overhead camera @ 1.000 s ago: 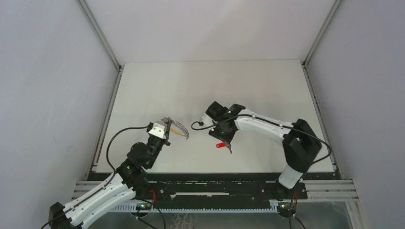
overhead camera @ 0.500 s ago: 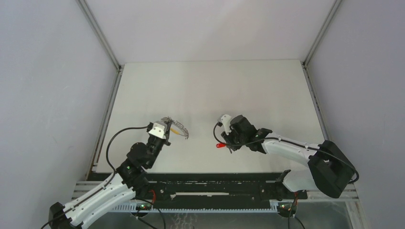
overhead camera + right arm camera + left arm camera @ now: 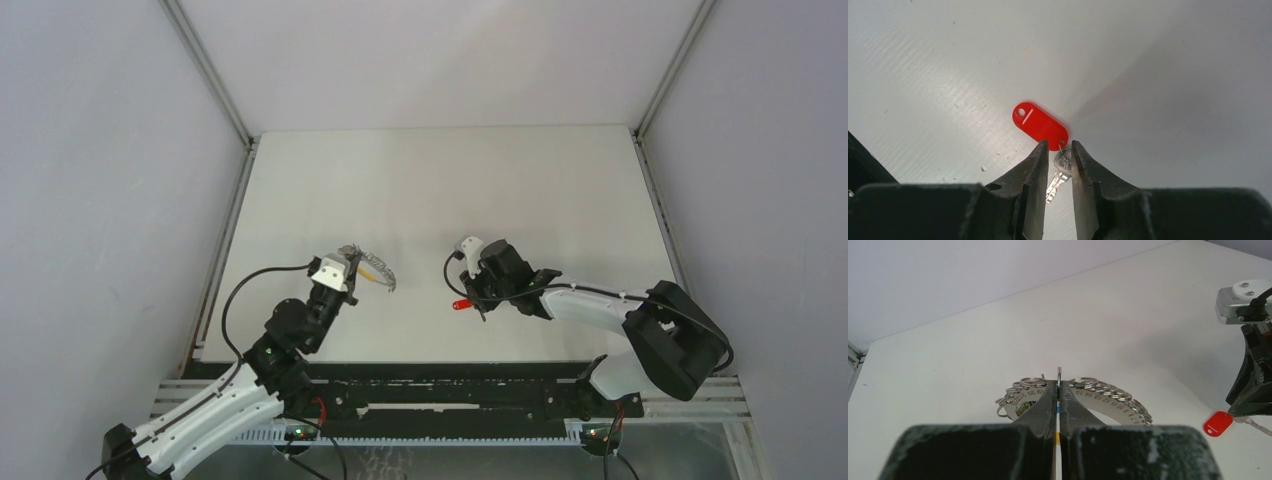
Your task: Put the keys on the keyring
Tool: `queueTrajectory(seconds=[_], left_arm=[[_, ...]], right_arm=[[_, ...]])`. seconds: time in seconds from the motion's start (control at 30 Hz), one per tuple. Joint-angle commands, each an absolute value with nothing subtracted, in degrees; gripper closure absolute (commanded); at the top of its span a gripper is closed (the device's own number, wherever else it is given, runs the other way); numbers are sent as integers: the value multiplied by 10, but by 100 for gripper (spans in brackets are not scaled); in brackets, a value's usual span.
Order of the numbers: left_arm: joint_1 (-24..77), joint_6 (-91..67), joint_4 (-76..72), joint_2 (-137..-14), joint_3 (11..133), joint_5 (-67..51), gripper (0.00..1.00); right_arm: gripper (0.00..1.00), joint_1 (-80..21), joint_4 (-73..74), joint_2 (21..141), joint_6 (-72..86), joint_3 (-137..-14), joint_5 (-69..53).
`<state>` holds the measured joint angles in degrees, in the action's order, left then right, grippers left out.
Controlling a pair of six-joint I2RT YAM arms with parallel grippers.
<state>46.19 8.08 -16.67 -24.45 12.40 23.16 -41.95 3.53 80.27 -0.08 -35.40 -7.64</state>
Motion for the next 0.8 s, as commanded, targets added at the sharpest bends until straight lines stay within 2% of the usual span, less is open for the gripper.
queueTrajectory(seconds=[0.0,0.77], left_arm=[[461,73,-214,-244,113,217,100],[461,73,-215,-243,113,206,100]], right_arm=[[77,-416,15,802,28,-357,-75],[79,-432,34,816,65,-357,-32]])
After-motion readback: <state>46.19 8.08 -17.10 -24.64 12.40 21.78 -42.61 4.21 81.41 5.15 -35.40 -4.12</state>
